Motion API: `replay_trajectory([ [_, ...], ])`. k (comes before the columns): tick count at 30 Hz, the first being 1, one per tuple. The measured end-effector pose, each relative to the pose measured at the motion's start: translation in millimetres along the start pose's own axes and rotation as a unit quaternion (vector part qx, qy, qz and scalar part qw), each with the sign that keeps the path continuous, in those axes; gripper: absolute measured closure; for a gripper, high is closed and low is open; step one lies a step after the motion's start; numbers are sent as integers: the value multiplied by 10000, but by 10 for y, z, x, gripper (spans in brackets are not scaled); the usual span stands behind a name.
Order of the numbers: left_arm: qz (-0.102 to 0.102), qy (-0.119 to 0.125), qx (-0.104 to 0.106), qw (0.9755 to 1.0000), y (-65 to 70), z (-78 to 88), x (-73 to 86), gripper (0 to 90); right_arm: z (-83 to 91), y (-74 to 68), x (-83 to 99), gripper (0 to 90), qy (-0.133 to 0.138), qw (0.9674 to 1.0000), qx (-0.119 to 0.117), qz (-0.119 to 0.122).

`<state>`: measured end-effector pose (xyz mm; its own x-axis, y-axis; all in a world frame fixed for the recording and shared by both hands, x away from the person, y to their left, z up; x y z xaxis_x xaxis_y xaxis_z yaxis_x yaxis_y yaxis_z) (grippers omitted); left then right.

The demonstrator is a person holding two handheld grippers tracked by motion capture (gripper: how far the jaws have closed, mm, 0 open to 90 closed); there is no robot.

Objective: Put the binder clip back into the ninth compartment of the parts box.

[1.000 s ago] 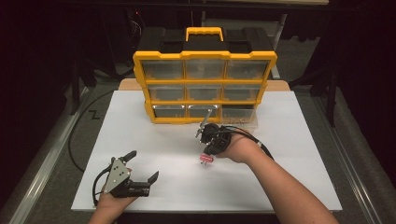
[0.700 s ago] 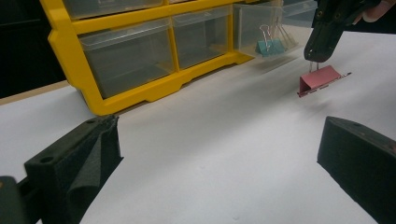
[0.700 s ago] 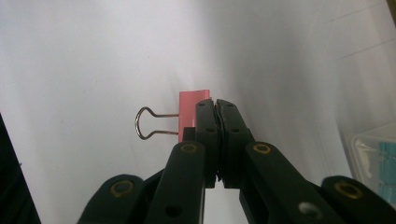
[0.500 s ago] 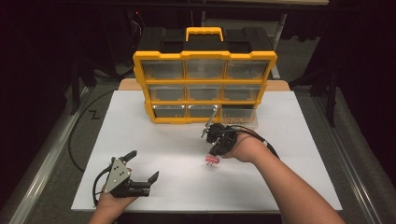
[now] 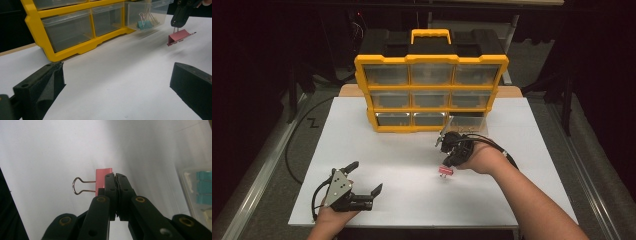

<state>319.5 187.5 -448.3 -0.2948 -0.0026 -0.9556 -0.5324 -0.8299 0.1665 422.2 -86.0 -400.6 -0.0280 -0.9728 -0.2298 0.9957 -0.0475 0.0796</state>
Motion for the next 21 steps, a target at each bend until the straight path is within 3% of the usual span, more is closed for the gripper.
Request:
replay_trajectory([
  [21, -7, 7, 3, 10000, 7, 0, 1, 3, 103, 26, 279, 900, -42, 9999, -10, -152],
])
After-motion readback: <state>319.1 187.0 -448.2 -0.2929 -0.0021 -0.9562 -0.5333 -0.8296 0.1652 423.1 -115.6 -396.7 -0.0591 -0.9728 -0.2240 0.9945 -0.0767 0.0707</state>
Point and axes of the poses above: each handheld gripper's, and its own axes: z roughly backward along the jaws, x roughly out of its underside, y roughly to its right, the point moved 6 cm from there along -z, roughly forward along the jaws, and after that the axes turned 15 degrees about z, right-handed, at the moved point
